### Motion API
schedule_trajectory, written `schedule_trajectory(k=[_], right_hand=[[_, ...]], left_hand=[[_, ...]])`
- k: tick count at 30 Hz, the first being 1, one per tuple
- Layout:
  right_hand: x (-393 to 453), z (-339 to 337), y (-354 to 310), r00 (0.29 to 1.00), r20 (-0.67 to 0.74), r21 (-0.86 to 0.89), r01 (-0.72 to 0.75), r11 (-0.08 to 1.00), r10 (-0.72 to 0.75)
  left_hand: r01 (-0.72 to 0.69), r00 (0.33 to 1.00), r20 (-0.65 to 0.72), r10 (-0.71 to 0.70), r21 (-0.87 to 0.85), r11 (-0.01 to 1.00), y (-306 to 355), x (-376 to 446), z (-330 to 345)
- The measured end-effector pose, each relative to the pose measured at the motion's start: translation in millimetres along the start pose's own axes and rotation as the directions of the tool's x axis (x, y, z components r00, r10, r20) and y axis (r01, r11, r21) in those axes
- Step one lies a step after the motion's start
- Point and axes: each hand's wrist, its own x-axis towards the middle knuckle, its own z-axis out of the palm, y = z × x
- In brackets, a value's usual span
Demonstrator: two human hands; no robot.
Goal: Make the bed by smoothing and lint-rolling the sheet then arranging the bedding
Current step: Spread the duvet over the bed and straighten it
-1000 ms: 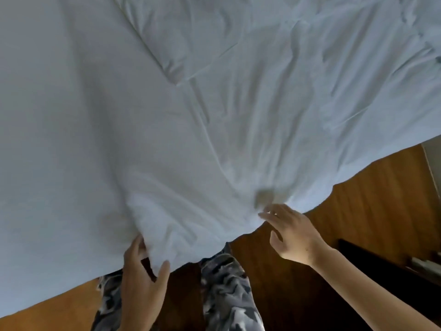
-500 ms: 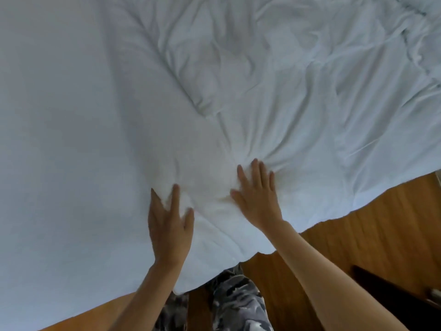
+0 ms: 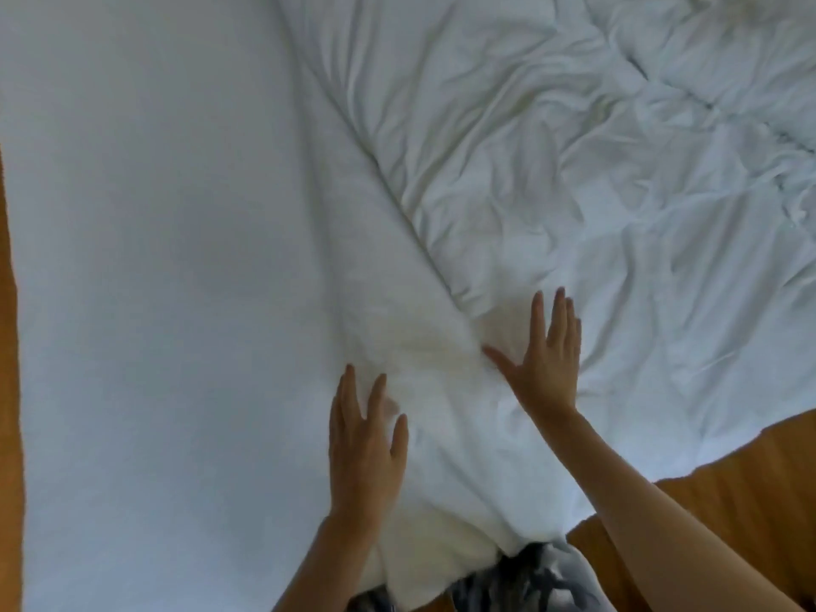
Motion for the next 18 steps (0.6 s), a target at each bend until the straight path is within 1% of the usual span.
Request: schedule_trajectory(k=[3,5,6,7,9,11,12,13,15,17,18], right_hand=[[74.9,13.2,1.2,0.980,-0.048,-0.099,0.187,0.977,-0.192],[124.6,18.5,5.1,0.946,-0.061,-0.151,0.307,0.940,-0.318],[145.6,21.3,8.8,0.926,-0.041,-0.175,0.363,0.915,-0.375],[163.3,24.5,14.4,0.904,-0.009,-0.199,0.417,0.887,-0.427],[193.4,34.0,27.9,0.866,0.053,-0.218,0.496,0.840,-0.498],[219.1,40.2,34.7,0.860,0.063,-0.175,0.510,0.842,-0.507],[232.2,42.1,36.4,0.860,0.050,-0.141,0.509,0.849,-0.507],[244.4,43.2,37.3,0.857,0.042,-0.112,0.514,0.850,-0.513],[264.5,46.2,39.3,0.836,0.059,-0.055,0.548,0.835,-0.545],[275.0,47.1,41.8,0.792,0.088,-0.033,0.609,0.793,-0.605],[277.1,43.3,43.0,0.768,0.098,-0.039,0.638,0.769,-0.633]], left_hand=[[-0.036,0.998,-0.059,0.034,-0.034,0.999,2.5,59.7,1.4],[-0.065,0.995,-0.075,0.060,-0.059,0.996,15.4,106.5,7.5],[-0.043,0.996,-0.087,0.036,-0.084,0.996,25.3,130.4,12.9],[0.013,0.996,-0.087,-0.024,-0.127,0.992,37.2,154.4,18.4],[0.149,0.985,-0.040,-0.165,-0.271,0.951,63.4,206.6,31.7],[0.240,0.965,0.015,-0.262,-0.456,0.857,88.2,263.6,45.7],[0.265,0.953,0.018,-0.302,-0.530,0.805,98.5,289.9,52.1],[0.291,0.938,0.010,-0.347,-0.570,0.769,106.0,311.5,58.3],[0.338,0.901,-0.028,-0.433,-0.579,0.742,114.3,337.6,70.1],[0.374,0.863,-0.063,-0.501,-0.587,0.718,118.9,344.8,74.9],[0.395,0.849,-0.059,-0.525,-0.590,0.704,123.7,344.4,72.6]])
